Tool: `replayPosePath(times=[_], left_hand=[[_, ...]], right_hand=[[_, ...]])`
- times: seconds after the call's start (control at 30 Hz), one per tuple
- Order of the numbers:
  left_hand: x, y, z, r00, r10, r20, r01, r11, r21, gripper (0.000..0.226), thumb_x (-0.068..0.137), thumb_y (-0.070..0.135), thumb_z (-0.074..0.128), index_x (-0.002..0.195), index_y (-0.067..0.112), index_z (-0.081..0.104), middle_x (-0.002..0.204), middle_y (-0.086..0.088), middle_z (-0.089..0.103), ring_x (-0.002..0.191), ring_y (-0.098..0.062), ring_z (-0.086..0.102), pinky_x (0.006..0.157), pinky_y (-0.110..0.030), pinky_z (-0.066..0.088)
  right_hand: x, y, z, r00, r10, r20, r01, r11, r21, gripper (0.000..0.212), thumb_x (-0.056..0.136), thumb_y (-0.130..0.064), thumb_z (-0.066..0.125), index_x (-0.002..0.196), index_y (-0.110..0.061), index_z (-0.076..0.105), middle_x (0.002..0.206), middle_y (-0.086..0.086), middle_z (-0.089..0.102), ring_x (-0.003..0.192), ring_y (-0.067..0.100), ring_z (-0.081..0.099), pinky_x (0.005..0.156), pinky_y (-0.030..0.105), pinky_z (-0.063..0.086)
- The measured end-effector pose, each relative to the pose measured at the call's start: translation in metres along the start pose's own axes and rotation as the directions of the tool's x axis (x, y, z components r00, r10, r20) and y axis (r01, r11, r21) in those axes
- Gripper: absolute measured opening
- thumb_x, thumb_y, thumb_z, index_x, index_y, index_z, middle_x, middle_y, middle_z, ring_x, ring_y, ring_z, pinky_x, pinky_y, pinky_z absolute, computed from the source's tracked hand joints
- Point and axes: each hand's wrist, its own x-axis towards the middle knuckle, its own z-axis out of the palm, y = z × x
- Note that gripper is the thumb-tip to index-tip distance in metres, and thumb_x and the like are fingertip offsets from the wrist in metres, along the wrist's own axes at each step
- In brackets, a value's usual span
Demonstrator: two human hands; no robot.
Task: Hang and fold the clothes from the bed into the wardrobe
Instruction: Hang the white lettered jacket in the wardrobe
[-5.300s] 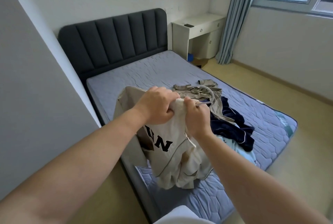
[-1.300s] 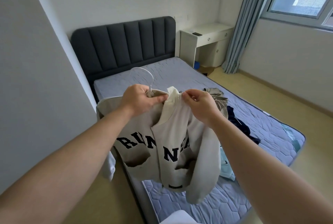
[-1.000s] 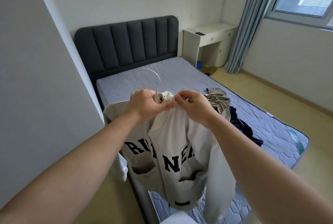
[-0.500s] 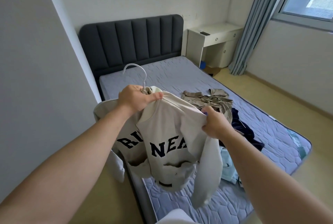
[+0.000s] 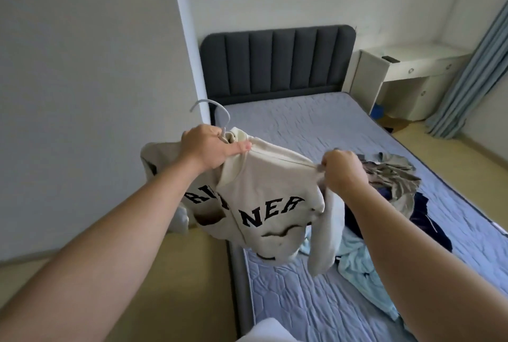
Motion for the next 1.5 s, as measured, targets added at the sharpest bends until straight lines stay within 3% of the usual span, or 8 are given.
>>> replayPosePath(times=[0.13, 0.23, 0.33, 0.43, 0.6, 1.03, 1.27, 1.5], left_hand=[[-0.025, -0.015, -0.028, 0.984, -0.143, -0.103, 0.145, 0.989, 0.022, 0.071, 0.058, 0.081, 0.073, 0.050, 0.018, 0.042, 0.051, 0.006, 0.054, 0.056, -0.012, 0.055, 0.065, -0.031, 0.038], [-0.050, -0.029, -0.043, 0.965, -0.228, -0.133, 0.229, 0.973, -0.011, 0.073, 0.055, 0.081, 0.074, 0.050, 0.015, 0.046, 0.054, 0.004, 0.061, 0.060, -0.016, 0.061, 0.065, -0.032, 0.043], [-0.080, -0.042, -0.061, 0.925, -0.326, -0.196, 0.329, 0.944, -0.017, 0.075, 0.053, 0.080, 0.075, 0.053, 0.010, 0.050, 0.047, 0.010, 0.055, 0.055, -0.018, 0.059, 0.061, -0.030, 0.043], [-0.114, -0.060, -0.081, 0.873, -0.427, -0.235, 0.426, 0.903, -0.057, 0.070, 0.052, 0.078, 0.078, 0.045, 0.018, 0.042, 0.038, 0.012, 0.040, 0.046, -0.015, 0.044, 0.053, -0.030, 0.034], [-0.166, -0.095, -0.115, 0.789, -0.531, -0.309, 0.521, 0.845, -0.121, 0.071, 0.046, 0.082, 0.074, 0.049, 0.019, 0.041, 0.043, 0.012, 0.045, 0.051, -0.017, 0.050, 0.057, -0.032, 0.040], [-0.283, -0.251, -0.230, 0.653, -0.693, -0.306, 0.630, 0.721, -0.288, 0.054, 0.050, 0.080, 0.073, 0.050, 0.029, 0.056, 0.042, 0.016, 0.046, 0.046, -0.008, 0.046, 0.054, -0.028, 0.036], [-0.365, -0.344, -0.335, 0.690, -0.608, -0.392, 0.599, 0.784, -0.163, 0.054, 0.060, 0.081, 0.066, 0.062, 0.029, 0.049, 0.049, 0.015, 0.040, 0.048, -0.004, 0.037, 0.047, -0.019, 0.027], [-0.452, -0.439, -0.420, 0.426, -0.660, -0.619, 0.816, 0.576, -0.054, 0.065, 0.064, 0.084, 0.045, 0.067, 0.020, 0.050, 0.063, 0.007, 0.055, 0.064, -0.017, 0.054, 0.060, -0.031, 0.035]], right_hand=[[-0.007, -0.033, 0.010, 0.978, -0.192, 0.076, 0.147, 0.907, 0.395, 0.040, 0.088, 0.000, 0.056, 0.119, -0.022, 0.066, 0.123, 0.001, 0.066, 0.109, 0.022, 0.062, 0.091, 0.035, 0.052], [-0.024, -0.079, 0.006, 0.930, -0.364, 0.048, 0.222, 0.662, 0.716, 0.022, 0.090, -0.024, 0.061, 0.102, -0.040, 0.070, 0.102, -0.021, 0.071, 0.094, -0.001, 0.066, 0.080, 0.023, 0.052], [-0.051, -0.118, 0.013, 0.771, -0.637, -0.019, 0.516, 0.606, 0.605, 0.019, 0.091, -0.051, 0.058, 0.098, -0.037, 0.069, 0.084, -0.021, 0.068, 0.080, 0.000, 0.063, 0.069, 0.021, 0.048], [-0.072, -0.147, 0.031, 0.641, -0.741, -0.200, 0.698, 0.454, 0.553, 0.019, 0.093, -0.032, 0.067, 0.100, -0.015, 0.070, 0.085, 0.001, 0.066, 0.074, 0.018, 0.060, 0.068, 0.028, 0.046], [-0.105, -0.202, 0.038, 0.726, -0.687, -0.027, 0.474, 0.471, 0.744, 0.017, 0.086, -0.042, 0.071, 0.086, -0.026, 0.066, 0.088, -0.006, 0.062, 0.076, 0.003, 0.056, 0.063, 0.010, 0.037], [-0.239, -0.417, 0.081, 0.367, -0.924, -0.110, 0.832, 0.273, 0.484, 0.027, 0.100, -0.042, 0.051, 0.113, -0.019, 0.057, 0.099, 0.002, 0.065, 0.084, 0.030, 0.063, 0.067, 0.036, 0.048], [-0.309, -0.545, 0.104, 0.339, -0.856, -0.391, 0.891, 0.159, 0.425, 0.011, 0.095, -0.020, 0.065, 0.095, -0.009, 0.067, 0.080, 0.007, 0.070, 0.071, 0.034, 0.065, 0.070, 0.042, 0.049], [-0.330, -0.679, 0.116, 0.264, -0.880, -0.395, 0.869, 0.039, 0.494, 0.015, 0.100, -0.024, 0.058, 0.103, -0.011, 0.066, 0.089, 0.007, 0.070, 0.084, 0.034, 0.063, 0.079, 0.042, 0.038]])
